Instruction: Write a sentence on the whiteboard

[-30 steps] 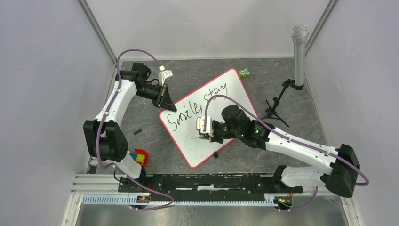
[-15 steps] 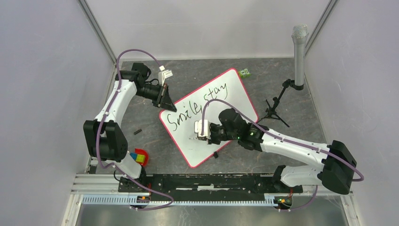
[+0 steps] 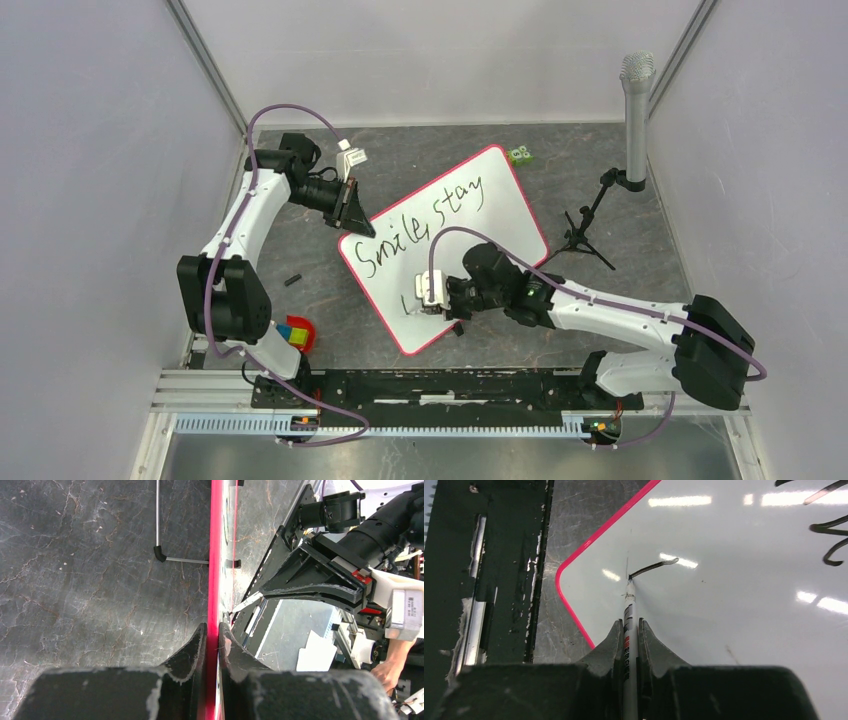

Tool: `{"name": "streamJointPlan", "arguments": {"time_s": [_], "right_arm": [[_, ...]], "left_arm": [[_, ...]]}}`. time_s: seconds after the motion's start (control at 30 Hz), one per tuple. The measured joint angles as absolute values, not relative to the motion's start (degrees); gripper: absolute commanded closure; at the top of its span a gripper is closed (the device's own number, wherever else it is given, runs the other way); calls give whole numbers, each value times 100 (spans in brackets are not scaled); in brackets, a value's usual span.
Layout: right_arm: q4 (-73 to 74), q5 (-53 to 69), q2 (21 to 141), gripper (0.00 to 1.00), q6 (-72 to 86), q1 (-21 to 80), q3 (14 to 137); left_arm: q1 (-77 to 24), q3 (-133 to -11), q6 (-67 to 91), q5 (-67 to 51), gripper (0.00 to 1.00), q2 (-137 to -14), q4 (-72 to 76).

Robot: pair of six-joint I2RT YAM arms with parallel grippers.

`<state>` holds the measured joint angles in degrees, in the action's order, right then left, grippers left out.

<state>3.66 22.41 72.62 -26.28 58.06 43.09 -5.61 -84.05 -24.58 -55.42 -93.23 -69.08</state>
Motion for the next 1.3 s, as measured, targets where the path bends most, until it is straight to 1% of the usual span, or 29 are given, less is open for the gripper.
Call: {"name": "streamJointPlan", "arguments": {"time_s": [0.33,0.87,1.1,1.3], "right_arm": [[445,2418,7216,100,-2622,5813,4125],[541,2233,7236,100,-2602,5651,4431],[587,2287,7100,100,-2613,5546,4289],[611,2412,7094,100,-2517,5680,4101]], "left_arm": [[-561,-8405,-2517,-5553,98,-9323,-6912],[-561,-8405,-2521,-5553,98,-9323,-6912],[-561,-8405,-2523,-5553,98,-9323,-6912],[-561,-8405,-2526,-5555,98,-9323,-6912]]}}
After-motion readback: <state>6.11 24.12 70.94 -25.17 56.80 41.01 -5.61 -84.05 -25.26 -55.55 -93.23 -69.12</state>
